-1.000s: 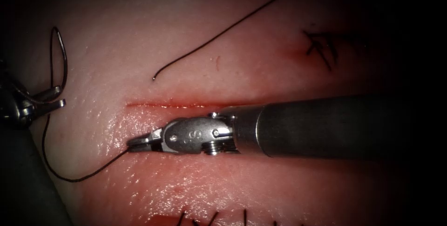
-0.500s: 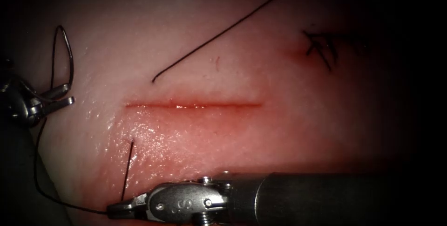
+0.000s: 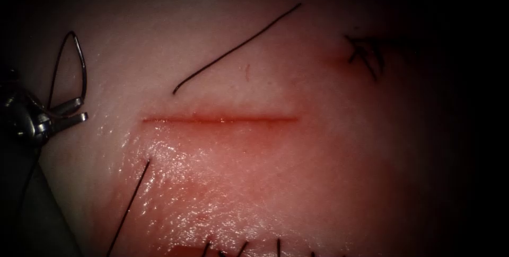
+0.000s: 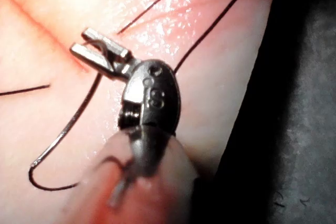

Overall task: Wound Closure
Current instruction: Pull the string through the cut with the right gripper

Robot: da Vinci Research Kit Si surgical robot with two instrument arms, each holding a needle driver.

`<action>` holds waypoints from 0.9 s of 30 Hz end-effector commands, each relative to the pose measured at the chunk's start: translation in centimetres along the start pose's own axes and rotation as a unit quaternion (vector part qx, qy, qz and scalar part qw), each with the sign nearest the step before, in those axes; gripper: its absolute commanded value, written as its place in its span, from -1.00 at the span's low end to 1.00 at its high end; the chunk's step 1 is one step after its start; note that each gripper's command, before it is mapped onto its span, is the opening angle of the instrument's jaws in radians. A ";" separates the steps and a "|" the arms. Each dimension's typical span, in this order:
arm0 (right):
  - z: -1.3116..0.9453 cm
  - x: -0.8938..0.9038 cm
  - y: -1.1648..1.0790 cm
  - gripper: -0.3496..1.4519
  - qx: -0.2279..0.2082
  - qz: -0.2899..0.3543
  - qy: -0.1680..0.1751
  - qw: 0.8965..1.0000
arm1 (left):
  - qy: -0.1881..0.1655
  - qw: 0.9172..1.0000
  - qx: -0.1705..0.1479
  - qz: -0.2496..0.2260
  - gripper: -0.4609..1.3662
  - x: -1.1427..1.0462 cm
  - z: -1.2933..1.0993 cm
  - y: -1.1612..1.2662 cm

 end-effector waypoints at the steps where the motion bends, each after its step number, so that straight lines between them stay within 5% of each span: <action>1: 0.00 -0.03 0.03 -1.00 0.000 -0.001 0.000 1.000 | 0.000 1.000 -0.005 0.000 -0.88 0.00 0.00 0.00; 3: 0.00 -0.04 0.07 -1.00 0.004 0.000 0.001 1.000 | 0.001 1.000 -0.005 0.002 -0.88 0.00 0.00 -0.01; 4: -0.03 -0.04 0.10 -0.71 0.000 0.001 0.008 1.000 | 0.001 1.000 -0.006 0.005 -0.88 0.00 0.00 -0.02; 5: -0.07 -0.03 0.14 -0.09 -0.010 0.002 0.017 1.000 | 0.001 1.000 -0.006 0.004 -0.88 0.00 0.00 -0.03; 6: -0.12 -0.01 0.16 0.29 -0.024 0.004 0.024 0.999 | 0.001 1.000 -0.006 0.007 -0.88 0.00 0.01 -0.04; 9: -0.30 0.03 0.20 0.72 -0.059 -0.015 0.043 0.997 | 0.002 1.000 -0.007 0.011 -0.88 -0.01 0.01 -0.07; 16: -0.96 0.04 0.30 0.78 -0.089 -0.034 0.045 0.994 | 0.004 1.000 -0.011 0.020 -0.88 -0.04 -0.02 -0.16; 22: -1.58 -0.13 0.50 0.78 -0.119 -0.037 0.041 0.991 | 0.006 1.000 -0.015 0.021 -0.88 -0.05 -0.09 -0.25; 27: -1.85 -0.33 0.71 0.77 -0.141 -0.045 0.034 0.988 | 0.006 1.000 -0.016 0.022 -0.88 -0.06 -0.08 -0.29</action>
